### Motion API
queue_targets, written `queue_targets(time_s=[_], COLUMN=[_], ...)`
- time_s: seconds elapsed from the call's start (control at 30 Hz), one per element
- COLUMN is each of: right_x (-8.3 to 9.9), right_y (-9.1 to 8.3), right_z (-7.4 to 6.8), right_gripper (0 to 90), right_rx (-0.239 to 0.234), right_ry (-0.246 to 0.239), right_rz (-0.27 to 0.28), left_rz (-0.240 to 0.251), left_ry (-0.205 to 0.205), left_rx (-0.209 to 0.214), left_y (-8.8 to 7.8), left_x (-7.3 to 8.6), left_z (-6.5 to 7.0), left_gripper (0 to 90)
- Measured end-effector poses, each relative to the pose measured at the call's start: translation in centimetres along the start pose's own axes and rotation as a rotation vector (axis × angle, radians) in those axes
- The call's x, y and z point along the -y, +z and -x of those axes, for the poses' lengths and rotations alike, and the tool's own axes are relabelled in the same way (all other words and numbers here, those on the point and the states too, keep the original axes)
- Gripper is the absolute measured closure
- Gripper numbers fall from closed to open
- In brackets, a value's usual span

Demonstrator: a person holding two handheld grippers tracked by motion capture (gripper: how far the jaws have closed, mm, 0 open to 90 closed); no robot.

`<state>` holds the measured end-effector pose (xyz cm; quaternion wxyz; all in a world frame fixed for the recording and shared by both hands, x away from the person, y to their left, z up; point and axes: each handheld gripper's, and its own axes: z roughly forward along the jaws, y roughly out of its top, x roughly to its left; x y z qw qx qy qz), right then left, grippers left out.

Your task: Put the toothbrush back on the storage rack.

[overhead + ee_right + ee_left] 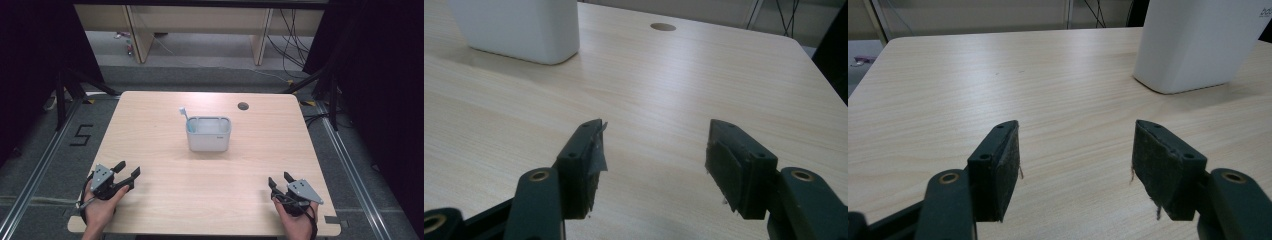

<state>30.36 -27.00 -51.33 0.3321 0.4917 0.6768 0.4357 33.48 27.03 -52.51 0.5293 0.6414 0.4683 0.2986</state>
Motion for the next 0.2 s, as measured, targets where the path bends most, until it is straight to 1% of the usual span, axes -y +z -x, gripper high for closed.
queue_targets(time_s=[0.03, 0.1, 0.13, 0.17, 0.2], right_x=[-0.02, -0.04, -0.01, 0.00, -0.04], right_y=[0.13, 0.14, -0.02, 0.11, 0.13], right_z=[0.25, 0.31, 0.00, 0.26, 0.54], right_gripper=[41.0, 41.0, 41.0, 41.0, 41.0], right_rx=[-0.008, -0.013, -0.004, -0.006, -0.004], right_ry=[-0.029, -0.033, 0.009, -0.023, -0.051], right_rz=[0.011, 0.006, -0.007, 0.009, 0.019], left_rz=[-0.007, -0.006, -0.006, -0.007, 0.007], left_ry=[0.001, -0.001, -0.005, -0.007, -0.009], left_rx=[-0.001, -0.008, -0.013, -0.016, -0.008], left_y=[-0.11, -0.26, -0.27, -0.26, -0.12], left_x=[-0.03, -0.03, -0.03, -0.04, 0.02], left_z=[-0.03, -0.06, -0.07, -0.07, -0.09], left_gripper=[34.5, 34.5, 34.4, 34.0, 33.9])
